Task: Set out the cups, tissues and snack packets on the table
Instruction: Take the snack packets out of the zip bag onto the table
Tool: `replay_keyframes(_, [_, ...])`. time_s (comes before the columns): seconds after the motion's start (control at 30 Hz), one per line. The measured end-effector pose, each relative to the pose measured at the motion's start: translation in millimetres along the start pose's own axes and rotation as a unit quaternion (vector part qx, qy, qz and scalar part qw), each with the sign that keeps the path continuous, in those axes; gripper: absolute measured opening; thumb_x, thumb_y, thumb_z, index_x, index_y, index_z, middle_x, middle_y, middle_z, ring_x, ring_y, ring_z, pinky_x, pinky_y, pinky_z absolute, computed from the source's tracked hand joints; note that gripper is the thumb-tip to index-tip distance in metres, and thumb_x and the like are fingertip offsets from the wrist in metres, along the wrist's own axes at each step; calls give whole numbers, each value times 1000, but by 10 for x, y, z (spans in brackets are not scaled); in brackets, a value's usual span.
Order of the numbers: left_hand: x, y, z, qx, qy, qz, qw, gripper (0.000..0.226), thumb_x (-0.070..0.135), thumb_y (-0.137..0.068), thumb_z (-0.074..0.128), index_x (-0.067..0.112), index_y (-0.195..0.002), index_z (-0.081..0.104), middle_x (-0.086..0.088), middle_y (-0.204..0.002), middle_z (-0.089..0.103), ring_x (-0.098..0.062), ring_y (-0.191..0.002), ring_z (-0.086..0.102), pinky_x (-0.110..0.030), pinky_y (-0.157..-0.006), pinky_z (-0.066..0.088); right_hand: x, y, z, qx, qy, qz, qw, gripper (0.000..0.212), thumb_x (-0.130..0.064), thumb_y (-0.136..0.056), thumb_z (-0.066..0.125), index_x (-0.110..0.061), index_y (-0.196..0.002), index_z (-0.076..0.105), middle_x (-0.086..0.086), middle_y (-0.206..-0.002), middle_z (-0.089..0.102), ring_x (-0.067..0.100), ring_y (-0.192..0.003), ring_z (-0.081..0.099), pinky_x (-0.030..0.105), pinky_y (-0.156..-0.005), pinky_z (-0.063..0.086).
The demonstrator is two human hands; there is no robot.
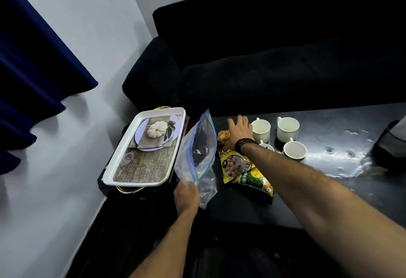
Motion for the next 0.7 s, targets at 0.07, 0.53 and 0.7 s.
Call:
replay_keyframes(0.07, [69, 50, -34, -3, -15, 25, 1000, 38, 21, -97, 48, -10, -116, 61, -32, -113, 65, -44, -106, 62, -42, -86, 48, -36, 58, -219, 13, -86, -30, 996, 77, -28, -77, 71, -17, -143, 34, 18, -147, 34, 37, -138, 30, 46, -110, 31])
replay_keyframes(0.53, [1129, 733, -709, 4, 106, 225, 969, 23, 2, -89, 54, -1, -110, 63, -18, -102, 68, -28, -92, 63, -23, -68, 39, -628, 1128, -1312, -238, -487, -126, 831, 58, 7, -80, 64, -17, -128, 43, 13, -101, 54, 26, -77, 58, 40, -65, 51])
replay_keyframes(0.7, [1547, 1135, -903, 5, 248, 250, 936, 41, 7, -74, 78, 7, -108, 55, -11, -106, 64, -23, -94, 62, -13, -67, 46, -327, 1350, -1812, -97, -565, -123, 810, 26, 13, -87, 53, -10, -100, 58, 18, -89, 59, 24, -73, 55, 31, -57, 47])
Point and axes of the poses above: each hand's wrist, its own y-axis away from the middle knuckle, its own z-axis out of the palm, x = y × z, the point moved 2 cm from there along -y, towards the middle knuckle
